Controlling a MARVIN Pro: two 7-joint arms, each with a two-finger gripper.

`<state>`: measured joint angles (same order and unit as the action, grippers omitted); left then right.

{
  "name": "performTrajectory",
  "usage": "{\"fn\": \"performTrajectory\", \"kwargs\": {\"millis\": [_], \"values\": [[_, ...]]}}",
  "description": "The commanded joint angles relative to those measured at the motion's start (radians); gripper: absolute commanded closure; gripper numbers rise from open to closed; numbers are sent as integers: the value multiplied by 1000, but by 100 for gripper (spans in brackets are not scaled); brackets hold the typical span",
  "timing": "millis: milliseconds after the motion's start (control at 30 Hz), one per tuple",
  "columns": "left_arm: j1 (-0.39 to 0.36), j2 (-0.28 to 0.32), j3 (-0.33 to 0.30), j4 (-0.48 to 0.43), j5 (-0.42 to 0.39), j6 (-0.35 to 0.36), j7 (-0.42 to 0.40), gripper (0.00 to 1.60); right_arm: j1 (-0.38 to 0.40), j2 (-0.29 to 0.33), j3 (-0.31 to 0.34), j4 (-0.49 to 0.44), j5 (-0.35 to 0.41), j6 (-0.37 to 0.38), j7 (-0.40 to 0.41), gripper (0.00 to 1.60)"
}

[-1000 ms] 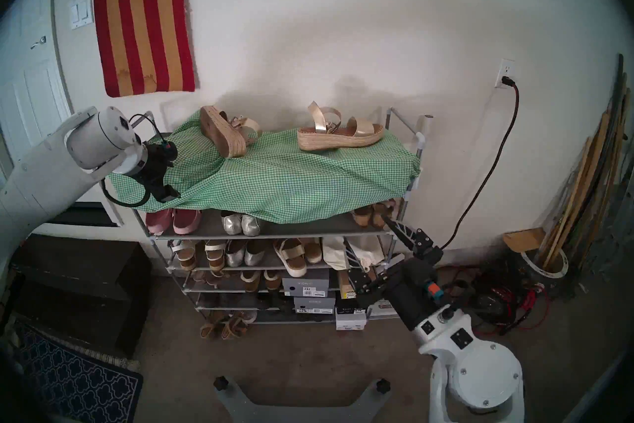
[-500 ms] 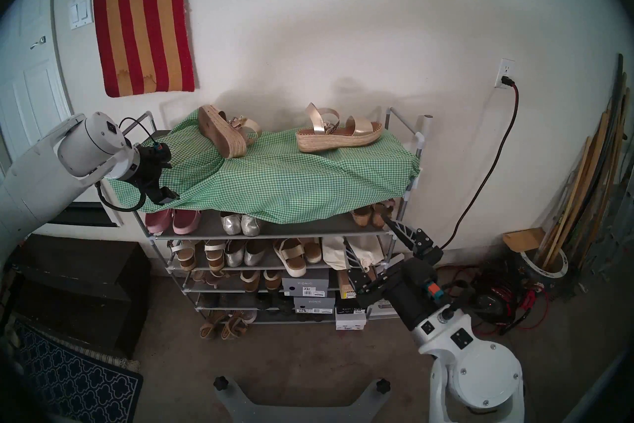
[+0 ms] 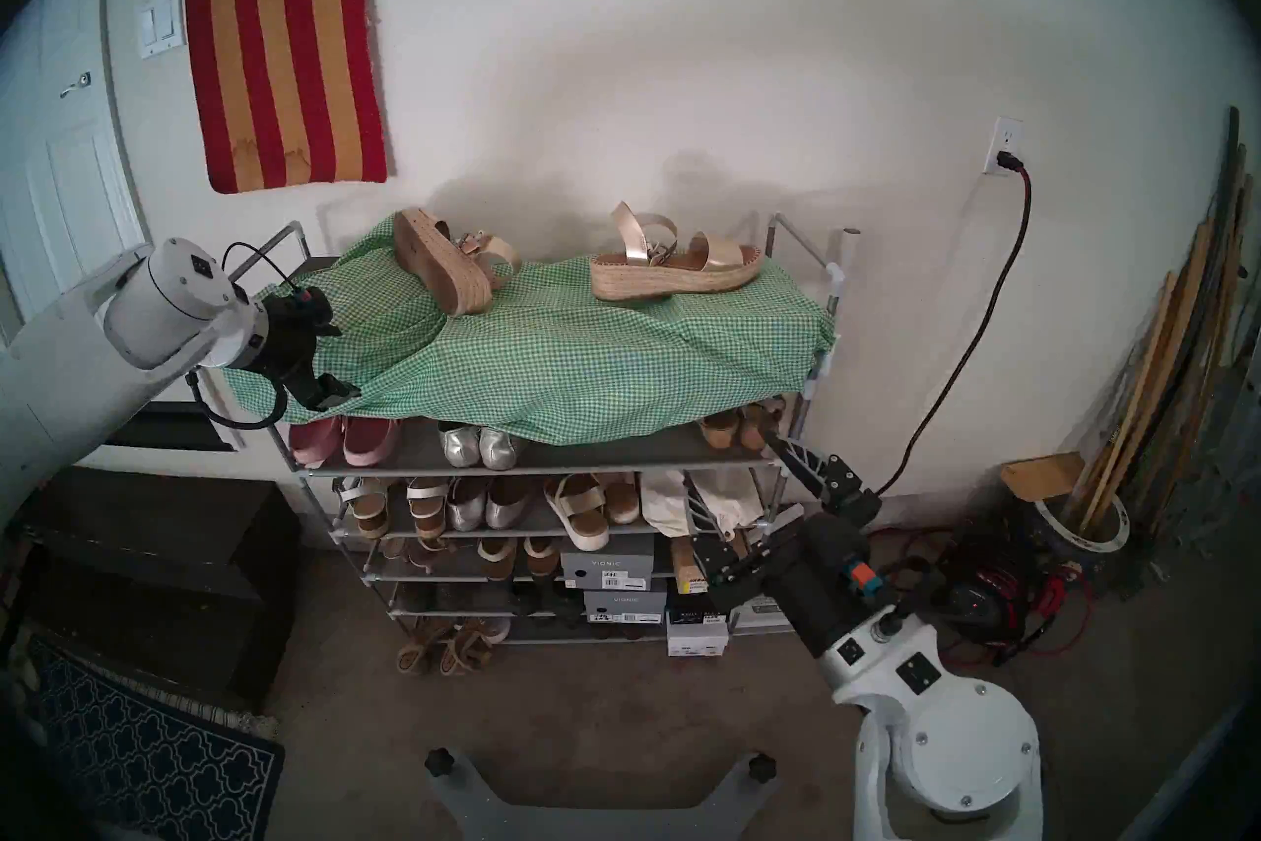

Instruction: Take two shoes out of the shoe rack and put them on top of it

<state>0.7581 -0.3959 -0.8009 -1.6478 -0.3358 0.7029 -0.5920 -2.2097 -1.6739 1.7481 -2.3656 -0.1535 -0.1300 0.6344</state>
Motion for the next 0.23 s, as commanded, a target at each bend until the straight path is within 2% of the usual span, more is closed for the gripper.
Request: {"fn": "performTrajectory", "kwargs": {"millis": [0,200], "values": [[101,40,2,6,-70,-28,25,0,1,-1,-3,-1,1,0,1,0],[136,56,-11,3,-133,-92,75,0,1,-1,-3,-1,1,0,1,0]]}}
